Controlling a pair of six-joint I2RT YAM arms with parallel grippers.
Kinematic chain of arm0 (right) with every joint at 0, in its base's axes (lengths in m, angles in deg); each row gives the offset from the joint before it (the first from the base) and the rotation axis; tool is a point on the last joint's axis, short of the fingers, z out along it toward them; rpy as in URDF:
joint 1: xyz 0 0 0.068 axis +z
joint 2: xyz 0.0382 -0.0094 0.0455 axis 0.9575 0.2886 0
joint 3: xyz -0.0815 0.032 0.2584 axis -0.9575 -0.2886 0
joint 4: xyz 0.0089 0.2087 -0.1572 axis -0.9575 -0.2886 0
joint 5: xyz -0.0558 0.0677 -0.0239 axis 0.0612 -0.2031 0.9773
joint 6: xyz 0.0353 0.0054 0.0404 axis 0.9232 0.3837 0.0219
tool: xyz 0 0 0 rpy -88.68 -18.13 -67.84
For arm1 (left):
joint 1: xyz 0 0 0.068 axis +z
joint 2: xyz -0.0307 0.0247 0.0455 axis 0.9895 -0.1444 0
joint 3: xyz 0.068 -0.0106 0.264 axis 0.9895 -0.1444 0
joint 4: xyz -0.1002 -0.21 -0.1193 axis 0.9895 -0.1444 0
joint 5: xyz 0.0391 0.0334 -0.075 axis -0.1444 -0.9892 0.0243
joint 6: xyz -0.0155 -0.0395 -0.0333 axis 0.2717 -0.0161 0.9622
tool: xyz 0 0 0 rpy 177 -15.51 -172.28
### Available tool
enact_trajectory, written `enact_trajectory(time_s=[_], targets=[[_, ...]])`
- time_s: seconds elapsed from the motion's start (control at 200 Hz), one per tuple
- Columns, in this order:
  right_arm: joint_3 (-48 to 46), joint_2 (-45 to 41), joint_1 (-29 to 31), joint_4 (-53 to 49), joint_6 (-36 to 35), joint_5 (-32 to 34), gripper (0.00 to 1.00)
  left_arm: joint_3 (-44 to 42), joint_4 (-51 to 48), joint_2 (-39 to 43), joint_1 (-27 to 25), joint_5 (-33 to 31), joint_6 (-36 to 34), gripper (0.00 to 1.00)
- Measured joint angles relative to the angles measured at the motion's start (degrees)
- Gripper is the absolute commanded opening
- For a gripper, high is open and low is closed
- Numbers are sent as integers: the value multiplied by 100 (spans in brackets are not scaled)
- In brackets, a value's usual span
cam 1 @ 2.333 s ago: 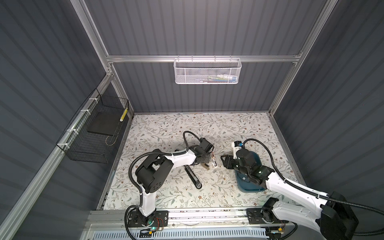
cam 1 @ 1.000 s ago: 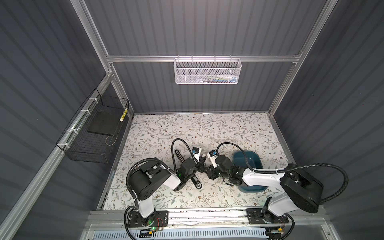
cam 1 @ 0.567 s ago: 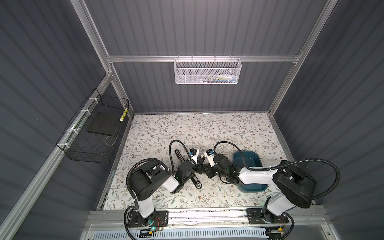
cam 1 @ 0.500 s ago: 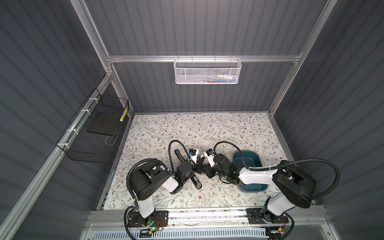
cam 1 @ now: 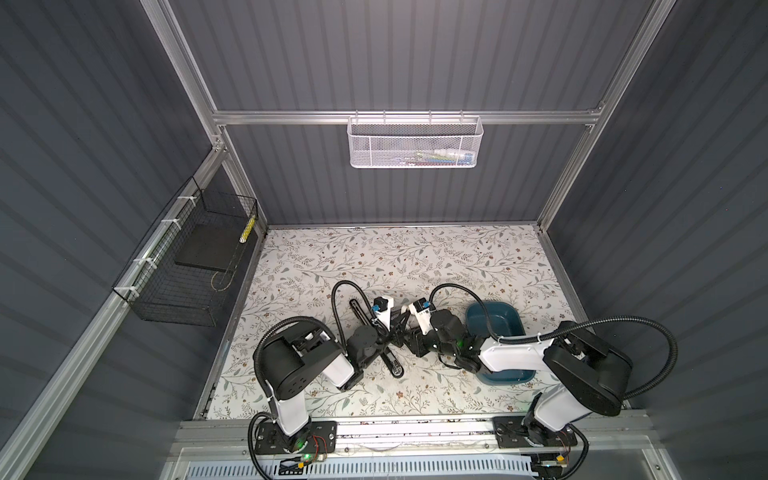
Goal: Load the staples into the stapler
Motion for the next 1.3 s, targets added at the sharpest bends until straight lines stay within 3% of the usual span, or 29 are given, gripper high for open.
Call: enact_trajectory(time_s=[0.08, 0.26, 0.275, 0.445, 0.59, 0.885, 1.145, 1.301], targets=[[0, -2, 0, 2, 31, 44, 25, -52, 83, 0, 0, 0, 2, 30], [0, -35, 2, -260, 37, 289, 21, -149, 149, 0, 61, -48, 52, 97], [0, -39, 2, -302, 39, 319, 21, -160, 155, 0, 68, -59, 66, 99], [4, -107, 17, -789, 55, 656, 21, -315, -22, 144, 214, -138, 90, 99], [210, -42, 138, -1434, 17, 1029, 22, -308, -715, 874, 372, -258, 127, 100], [1163, 564, 382, -2352, -9, 1587, 31, 330, -3399, 2852, 560, -787, 227, 100], [1777, 1062, 656, -2905, 57, 2090, 34, 468, -4809, 3571, 568, -901, 535, 100], [1910, 1220, 833, -3027, 109, 2363, 49, 483, -5569, 3989, 597, -1049, 817, 100]])
